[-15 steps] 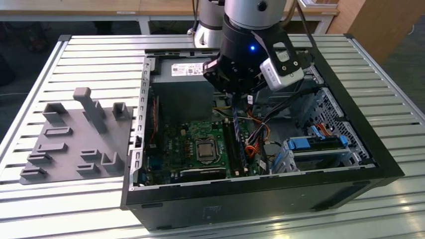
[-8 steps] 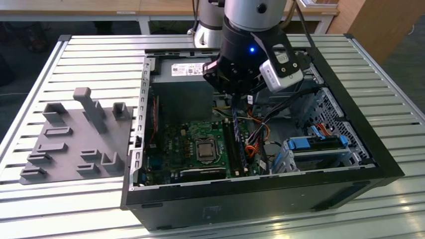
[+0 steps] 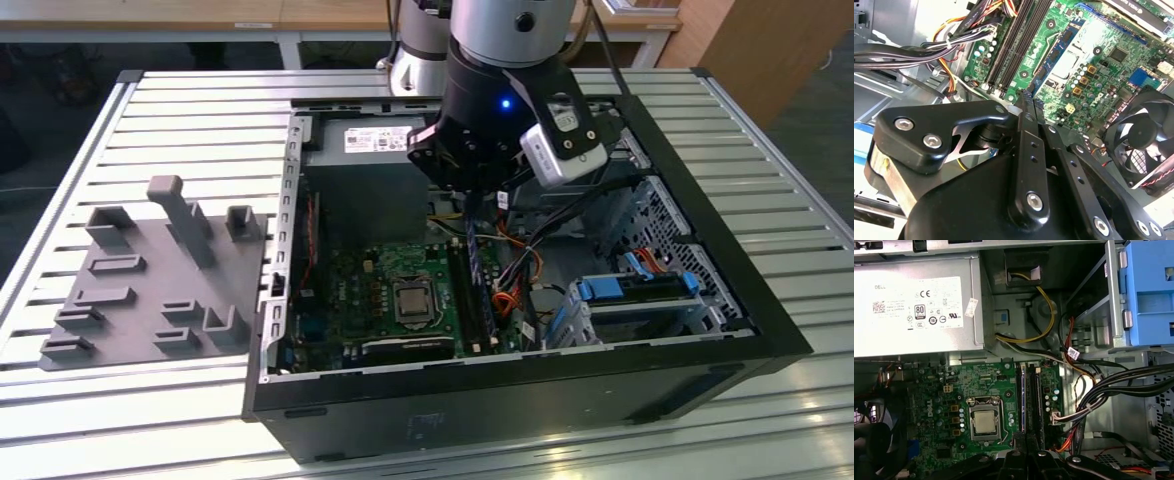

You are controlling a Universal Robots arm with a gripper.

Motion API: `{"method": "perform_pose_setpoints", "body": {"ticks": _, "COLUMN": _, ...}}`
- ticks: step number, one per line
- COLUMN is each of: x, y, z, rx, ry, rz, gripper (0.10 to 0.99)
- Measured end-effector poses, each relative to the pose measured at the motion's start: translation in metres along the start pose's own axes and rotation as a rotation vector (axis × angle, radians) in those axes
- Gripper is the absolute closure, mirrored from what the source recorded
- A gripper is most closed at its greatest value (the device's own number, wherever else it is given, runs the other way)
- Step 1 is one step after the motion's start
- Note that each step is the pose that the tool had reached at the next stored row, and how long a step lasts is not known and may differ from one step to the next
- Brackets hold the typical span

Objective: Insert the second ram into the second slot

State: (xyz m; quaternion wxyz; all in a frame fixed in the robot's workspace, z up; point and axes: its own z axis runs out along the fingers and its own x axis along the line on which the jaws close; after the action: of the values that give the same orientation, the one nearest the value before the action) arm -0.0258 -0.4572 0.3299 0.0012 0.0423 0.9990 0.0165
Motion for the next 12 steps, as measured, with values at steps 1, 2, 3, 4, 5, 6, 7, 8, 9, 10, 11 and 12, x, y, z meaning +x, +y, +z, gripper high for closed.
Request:
{"method": "perform_pose_setpoints", "body": {"ticks": 1, "x": 0.0, "y": 0.0, "z": 0.0004, "rx": 0.0, "ry": 0.0002, "rz": 0.0, "gripper": 0.969}}
{"method": "perform_pose_setpoints", "body": {"ticks": 2, "x": 0.0, "y": -0.0001, "z": 0.0007, "rx": 0.0, "ry": 0.0005, "rz": 0.0, "gripper": 0.969}}
{"method": "perform_pose_setpoints", "body": {"ticks": 3, "x": 0.0, "y": -0.0001, "z": 0.0011, "rx": 0.0, "ry": 0.0007, "rz": 0.0, "gripper": 0.969}}
{"method": "perform_pose_setpoints", "body": {"ticks": 4, "x": 0.0, "y": -0.0001, "z": 0.0015, "rx": 0.0, "ry": 0.001, "rz": 0.0, "gripper": 0.969}}
{"method": "perform_pose_setpoints", "body": {"ticks": 5, "x": 0.0, "y": -0.0001, "z": 0.0019, "rx": 0.0, "ry": 0.0014, "rz": 0.0, "gripper": 0.969}}
{"method": "perform_pose_setpoints", "body": {"ticks": 6, "x": 0.0, "y": -0.0002, "z": 0.0023, "rx": 0.0, "ry": 0.002, "rz": 0.0, "gripper": 0.969}}
{"method": "perform_pose_setpoints", "body": {"ticks": 7, "x": 0.0, "y": -0.0002, "z": 0.0027, "rx": 0.0, "ry": 0.0026, "rz": 0.0, "gripper": 0.969}}
{"method": "perform_pose_setpoints", "body": {"ticks": 8, "x": 0.0, "y": -0.0002, "z": 0.0032, "rx": 0.0, "ry": 0.0034, "rz": 0.0, "gripper": 0.969}}
{"method": "perform_pose_setpoints", "body": {"ticks": 9, "x": 0.0, "y": -0.0003, "z": 0.0038, "rx": 0.0, "ry": 0.0042, "rz": 0.0, "gripper": 0.969}}
{"method": "perform_pose_setpoints", "body": {"ticks": 10, "x": 0.0, "y": -0.0003, "z": 0.0044, "rx": 0.0, "ry": 0.0051, "rz": 0.0, "gripper": 0.969}}
{"method": "perform_pose_setpoints", "body": {"ticks": 11, "x": -0.0001, "y": -0.0004, "z": 0.0049, "rx": 0.0, "ry": 0.0059, "rz": 0.0, "gripper": 0.969}}
{"method": "perform_pose_setpoints", "body": {"ticks": 12, "x": -0.0001, "y": -0.0008, "z": 0.0054, "rx": 0.001, "ry": 0.0067, "rz": 0.0, "gripper": 0.969}}
